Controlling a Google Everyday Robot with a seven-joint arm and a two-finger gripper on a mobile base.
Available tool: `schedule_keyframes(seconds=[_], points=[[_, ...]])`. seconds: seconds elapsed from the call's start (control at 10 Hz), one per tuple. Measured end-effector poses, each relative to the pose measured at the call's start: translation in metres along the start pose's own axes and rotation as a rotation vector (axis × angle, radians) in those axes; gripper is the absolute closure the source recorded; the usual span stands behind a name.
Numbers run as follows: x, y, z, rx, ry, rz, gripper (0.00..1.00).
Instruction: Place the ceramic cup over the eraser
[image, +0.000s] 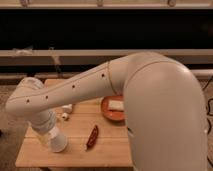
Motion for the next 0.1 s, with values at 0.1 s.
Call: schedule_keyframes(seconds=[0.1], points=[[-0.0001, 0.0000, -0.0002, -0.001, -0.001, 0.001, 0.31]])
